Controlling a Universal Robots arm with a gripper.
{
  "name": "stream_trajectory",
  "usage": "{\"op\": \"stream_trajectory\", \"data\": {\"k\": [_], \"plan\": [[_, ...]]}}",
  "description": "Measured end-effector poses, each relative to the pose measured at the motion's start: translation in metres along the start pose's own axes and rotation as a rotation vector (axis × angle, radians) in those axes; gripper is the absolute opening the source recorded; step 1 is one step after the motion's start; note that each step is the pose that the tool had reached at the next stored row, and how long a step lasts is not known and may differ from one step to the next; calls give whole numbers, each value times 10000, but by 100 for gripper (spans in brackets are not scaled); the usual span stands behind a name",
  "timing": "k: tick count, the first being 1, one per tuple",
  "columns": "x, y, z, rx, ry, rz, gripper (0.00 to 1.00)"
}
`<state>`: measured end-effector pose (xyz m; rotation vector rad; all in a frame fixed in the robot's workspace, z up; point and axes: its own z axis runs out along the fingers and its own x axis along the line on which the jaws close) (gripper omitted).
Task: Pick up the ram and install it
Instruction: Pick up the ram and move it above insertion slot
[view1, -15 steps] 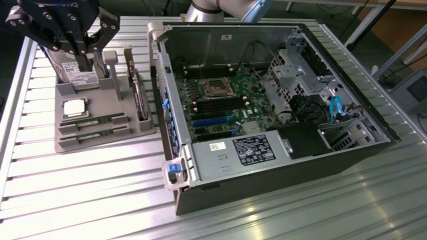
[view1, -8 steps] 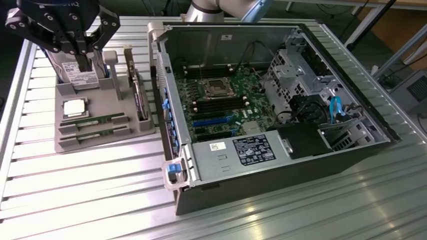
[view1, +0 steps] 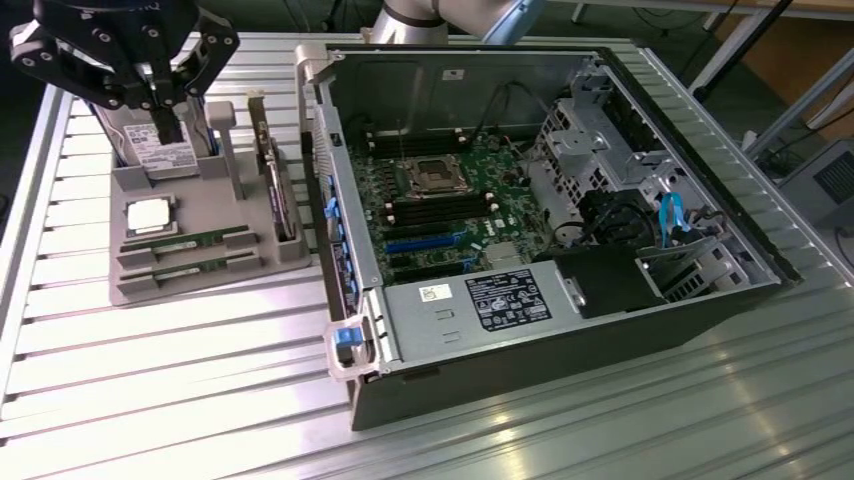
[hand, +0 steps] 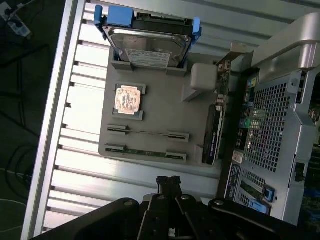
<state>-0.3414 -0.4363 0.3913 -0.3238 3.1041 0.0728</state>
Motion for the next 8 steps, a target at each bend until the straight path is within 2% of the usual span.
{"op": "stream_trajectory", "data": {"k": [3,8], "plan": [[0,0,1,-11,25,-555,10],[0,0,2,-15,46,-984,10]]}}
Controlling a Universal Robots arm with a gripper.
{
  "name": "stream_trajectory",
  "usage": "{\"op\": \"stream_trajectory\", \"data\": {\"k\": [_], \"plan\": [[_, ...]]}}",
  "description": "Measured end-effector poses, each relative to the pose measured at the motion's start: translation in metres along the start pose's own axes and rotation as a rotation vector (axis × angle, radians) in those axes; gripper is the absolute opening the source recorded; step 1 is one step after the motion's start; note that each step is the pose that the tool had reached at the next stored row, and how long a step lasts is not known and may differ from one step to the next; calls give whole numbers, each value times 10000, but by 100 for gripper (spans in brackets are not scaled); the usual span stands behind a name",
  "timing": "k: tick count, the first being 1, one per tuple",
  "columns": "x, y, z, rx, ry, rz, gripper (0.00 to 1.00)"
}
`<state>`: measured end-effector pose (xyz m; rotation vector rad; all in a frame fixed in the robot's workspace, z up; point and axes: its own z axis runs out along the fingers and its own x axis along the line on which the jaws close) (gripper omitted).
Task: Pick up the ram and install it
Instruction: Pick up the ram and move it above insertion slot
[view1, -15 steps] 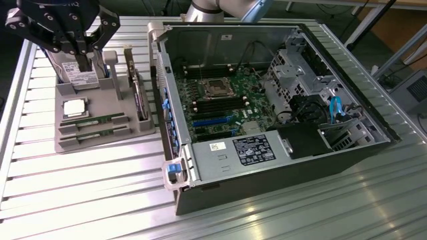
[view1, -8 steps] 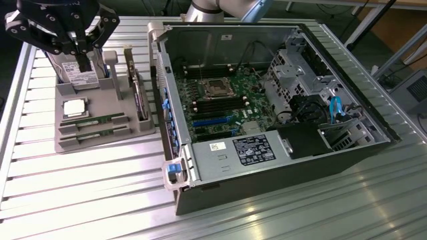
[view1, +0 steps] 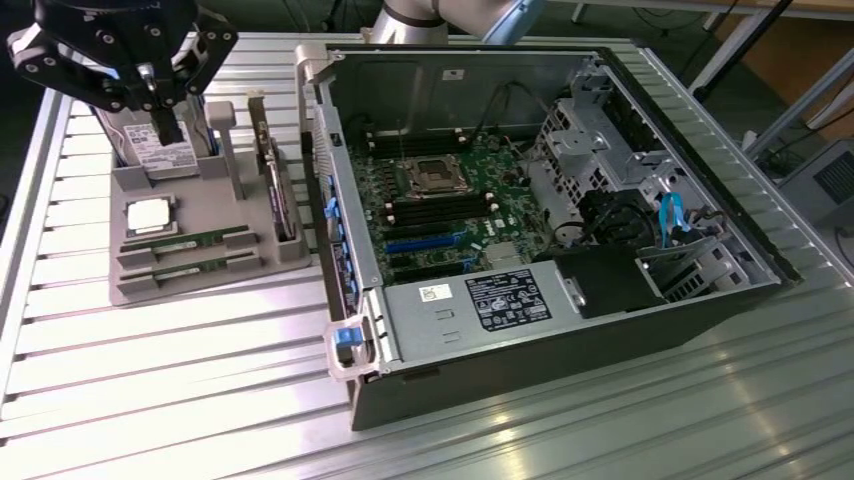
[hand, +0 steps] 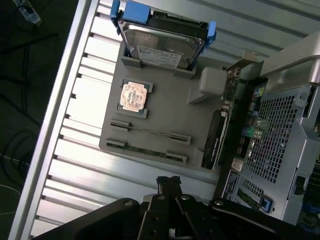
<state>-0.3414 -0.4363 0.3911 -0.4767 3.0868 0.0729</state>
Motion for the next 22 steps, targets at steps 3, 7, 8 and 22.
{"op": "stream_trajectory", "data": {"k": [3,7,8,22], "plan": [[0,0,1,-2,31,-628,10],[0,0,2,-10,50,-1073,10],[0,0,2,-13,57,-1221,10],[0,0,6,-50,164,-3529,10]]}}
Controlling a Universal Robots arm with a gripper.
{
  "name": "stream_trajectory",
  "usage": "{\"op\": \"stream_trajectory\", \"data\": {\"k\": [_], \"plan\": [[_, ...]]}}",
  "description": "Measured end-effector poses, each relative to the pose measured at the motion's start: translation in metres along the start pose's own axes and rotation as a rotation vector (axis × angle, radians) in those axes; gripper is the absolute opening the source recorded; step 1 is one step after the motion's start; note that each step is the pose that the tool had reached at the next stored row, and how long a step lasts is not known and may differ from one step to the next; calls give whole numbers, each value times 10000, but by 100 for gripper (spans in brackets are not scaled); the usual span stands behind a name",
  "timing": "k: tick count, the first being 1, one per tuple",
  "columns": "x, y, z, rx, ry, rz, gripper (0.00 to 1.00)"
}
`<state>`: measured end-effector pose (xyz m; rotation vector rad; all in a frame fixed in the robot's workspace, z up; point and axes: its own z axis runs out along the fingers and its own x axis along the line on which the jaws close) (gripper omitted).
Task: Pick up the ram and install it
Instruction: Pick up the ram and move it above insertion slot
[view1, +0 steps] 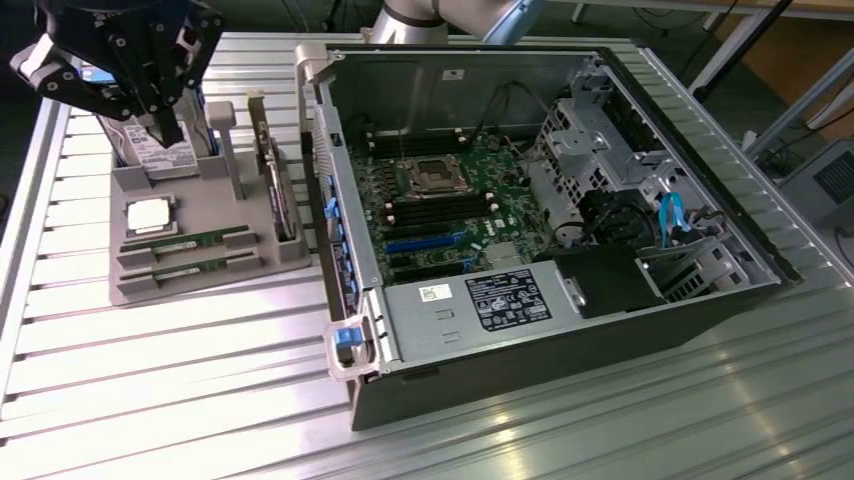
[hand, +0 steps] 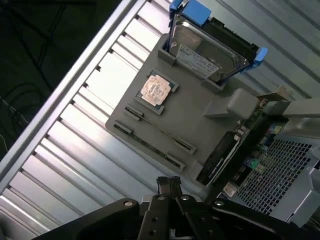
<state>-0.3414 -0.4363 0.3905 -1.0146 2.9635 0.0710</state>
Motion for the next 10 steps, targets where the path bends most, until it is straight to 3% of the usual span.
{"op": "stream_trajectory", "data": {"k": [10], "plan": [[0,0,4,-29,76,-1695,10]]}}
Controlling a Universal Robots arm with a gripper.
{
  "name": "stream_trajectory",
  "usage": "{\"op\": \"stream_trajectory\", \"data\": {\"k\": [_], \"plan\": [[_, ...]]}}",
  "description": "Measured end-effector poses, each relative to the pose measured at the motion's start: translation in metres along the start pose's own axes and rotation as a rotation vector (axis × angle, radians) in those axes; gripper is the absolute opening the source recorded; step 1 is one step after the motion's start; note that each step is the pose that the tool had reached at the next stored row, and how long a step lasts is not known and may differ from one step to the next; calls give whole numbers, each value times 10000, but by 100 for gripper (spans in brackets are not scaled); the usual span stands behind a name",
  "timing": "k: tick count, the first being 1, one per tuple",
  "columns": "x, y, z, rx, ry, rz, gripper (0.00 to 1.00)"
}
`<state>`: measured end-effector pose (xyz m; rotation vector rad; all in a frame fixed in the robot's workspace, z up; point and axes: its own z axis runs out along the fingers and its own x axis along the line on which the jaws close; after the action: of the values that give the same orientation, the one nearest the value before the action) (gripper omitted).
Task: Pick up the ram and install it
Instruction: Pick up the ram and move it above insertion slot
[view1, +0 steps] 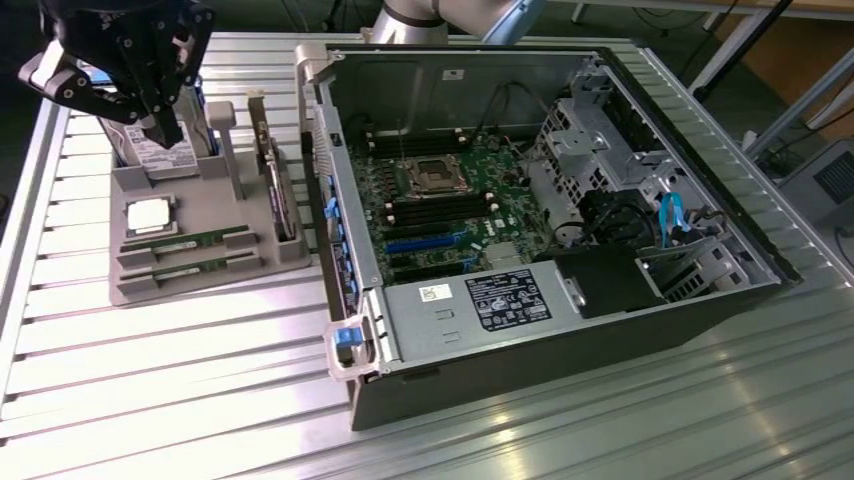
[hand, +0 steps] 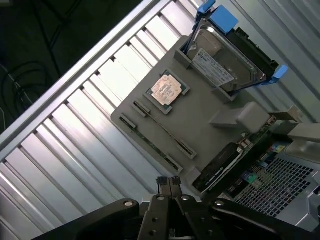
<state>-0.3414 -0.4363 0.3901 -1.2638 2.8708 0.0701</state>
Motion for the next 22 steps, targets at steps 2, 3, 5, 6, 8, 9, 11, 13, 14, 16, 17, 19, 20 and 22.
{"op": "stream_trajectory", "data": {"k": [2,3,5,6,8,9,11,13,14,16,17,19,20,22], "plan": [[0,-1,0,-7,13,-321,10],[0,0,1,-8,16,-405,10],[0,0,1,-17,31,-790,10],[0,0,1,-19,36,-918,10],[0,-1,1,-27,50,-1264,10],[0,0,1,-30,56,-1403,10],[0,0,1,-36,69,-1729,10],[0,0,1,-42,80,-2005,10],[0,0,1,-45,86,-2162,10],[0,0,1,-49,93,-2323,10],[0,0,1,-51,98,-2462,10],[0,0,2,-56,107,-2669,10],[0,0,1,-57,111,-2751,10],[0,0,1,-63,123,-3050,10]]}}
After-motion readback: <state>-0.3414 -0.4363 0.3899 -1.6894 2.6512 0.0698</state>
